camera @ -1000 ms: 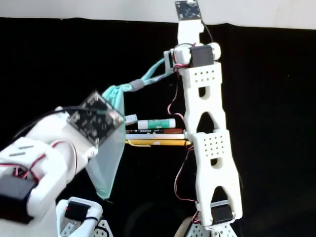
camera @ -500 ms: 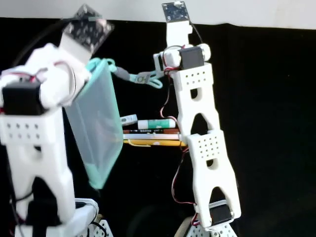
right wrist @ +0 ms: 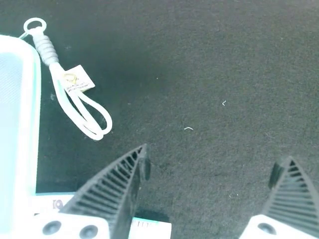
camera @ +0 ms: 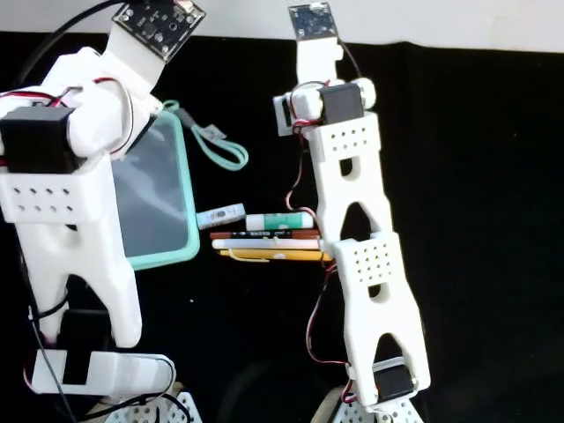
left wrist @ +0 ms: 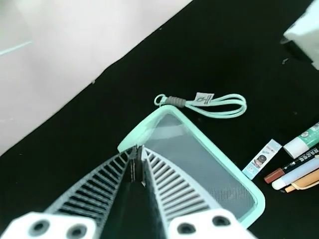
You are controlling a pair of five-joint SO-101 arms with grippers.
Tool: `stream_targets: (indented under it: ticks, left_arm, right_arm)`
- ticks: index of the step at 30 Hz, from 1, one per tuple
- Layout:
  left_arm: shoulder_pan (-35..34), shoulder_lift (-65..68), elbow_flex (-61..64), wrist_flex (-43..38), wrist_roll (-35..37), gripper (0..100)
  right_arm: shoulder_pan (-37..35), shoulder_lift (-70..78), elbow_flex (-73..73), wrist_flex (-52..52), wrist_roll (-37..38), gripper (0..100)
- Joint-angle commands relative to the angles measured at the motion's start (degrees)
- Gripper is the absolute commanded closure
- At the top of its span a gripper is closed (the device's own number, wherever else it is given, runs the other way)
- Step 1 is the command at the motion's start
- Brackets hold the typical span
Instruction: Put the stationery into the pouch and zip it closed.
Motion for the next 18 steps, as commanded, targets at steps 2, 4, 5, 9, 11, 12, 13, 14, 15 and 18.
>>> stream_targets:
  ticks: [2, 4, 5, 9, 11, 12, 13, 14, 15, 18]
  left_arm:
    - [-7.9, 0.9, -0.4, 0.3, 0.0, 99]
    - [-11.9, 2.9, 1.2, -0.3, 0.0, 99]
    - [-13.8, 4.2, 2.1, -0.8, 0.0, 99]
    - [-19.6, 11.6, 5.0, -6.2, 2.8, 97]
    - [-21.3, 16.1, 4.9, -9.7, 7.2, 92]
    - [-21.8, 18.4, 4.4, -11.6, 9.7, 88]
    - [-22.1, 20.6, 3.7, -13.3, 12.3, 84]
    - [-22.1, 22.9, 2.8, -14.7, 15.6, 79]
    - [-22.2, 25.1, 1.6, -16.1, 19.1, 76]
    - [-22.5, 31.8, -4.4, -20.7, 30.6, 68]
  right_arm:
    - [-0.2, -0.2, -0.9, 0.6, -0.3, 62.6]
    - [-0.4, -0.2, -0.9, 0.6, -0.3, 62.6]
    - [-0.4, -0.2, -0.9, 0.6, -0.3, 62.6]
    - [-0.4, -0.2, -0.9, 0.6, -0.3, 62.6]
    - [-0.4, -0.2, -0.9, 0.6, -0.3, 62.6]
    - [-0.4, -0.2, -0.9, 0.6, -0.3, 62.6]
    - [-0.4, -0.2, -0.9, 0.6, -0.3, 62.6]
    - [-0.4, -0.2, -0.9, 0.6, -0.3, 62.6]
    - [-0.4, -0.2, -0.9, 0.6, -0.3, 62.6]
    - [-0.4, -0.2, -0.9, 0.6, -0.4, 62.6]
